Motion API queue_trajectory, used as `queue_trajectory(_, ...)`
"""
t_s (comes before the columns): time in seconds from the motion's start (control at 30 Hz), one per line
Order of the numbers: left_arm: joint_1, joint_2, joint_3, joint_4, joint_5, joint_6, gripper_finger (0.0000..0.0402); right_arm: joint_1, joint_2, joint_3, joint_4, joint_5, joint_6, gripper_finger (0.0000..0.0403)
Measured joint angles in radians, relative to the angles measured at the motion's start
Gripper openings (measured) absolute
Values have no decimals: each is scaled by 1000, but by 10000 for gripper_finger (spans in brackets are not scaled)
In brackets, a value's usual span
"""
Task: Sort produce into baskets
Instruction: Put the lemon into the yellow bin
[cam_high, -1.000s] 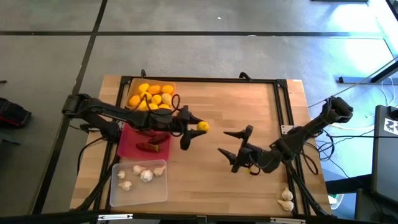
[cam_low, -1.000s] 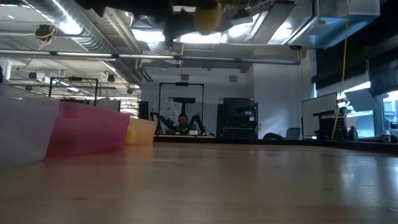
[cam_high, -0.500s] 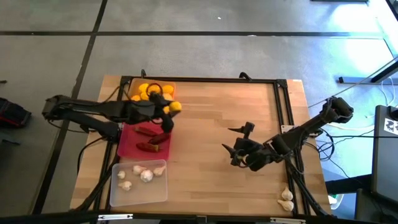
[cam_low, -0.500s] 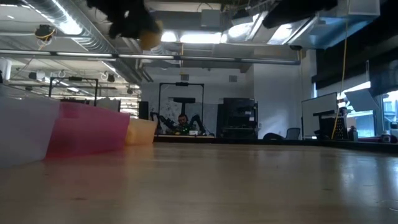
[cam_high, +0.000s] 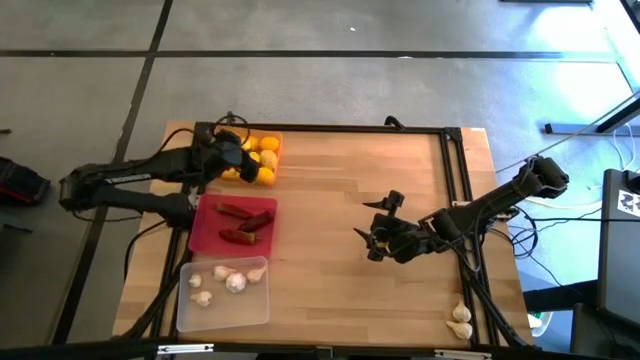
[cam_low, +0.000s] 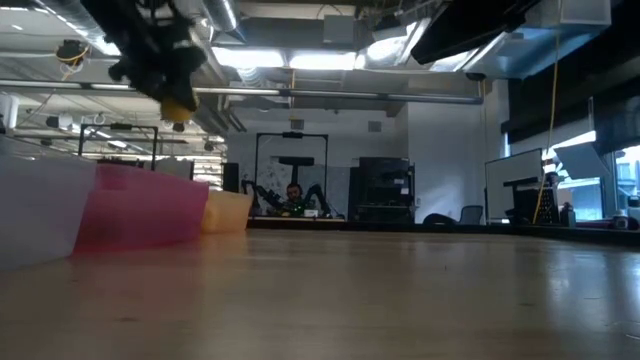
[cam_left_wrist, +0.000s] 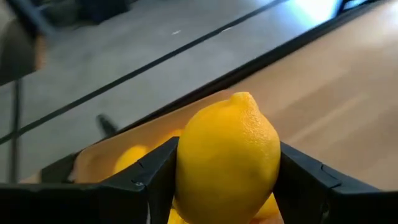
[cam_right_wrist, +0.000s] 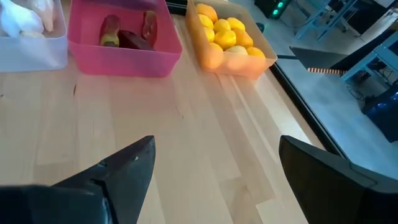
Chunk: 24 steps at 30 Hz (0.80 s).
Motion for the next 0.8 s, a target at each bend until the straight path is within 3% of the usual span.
queue_trajectory(0.37, 285, 64, -91, 5, 80, -3, 214, 0, 0, 0, 1, -6, -3, 335)
queue_trajectory(0.8, 361, 256, -91, -10, 101, 28, 220, 0, 1, 0, 0, -6, -3, 335)
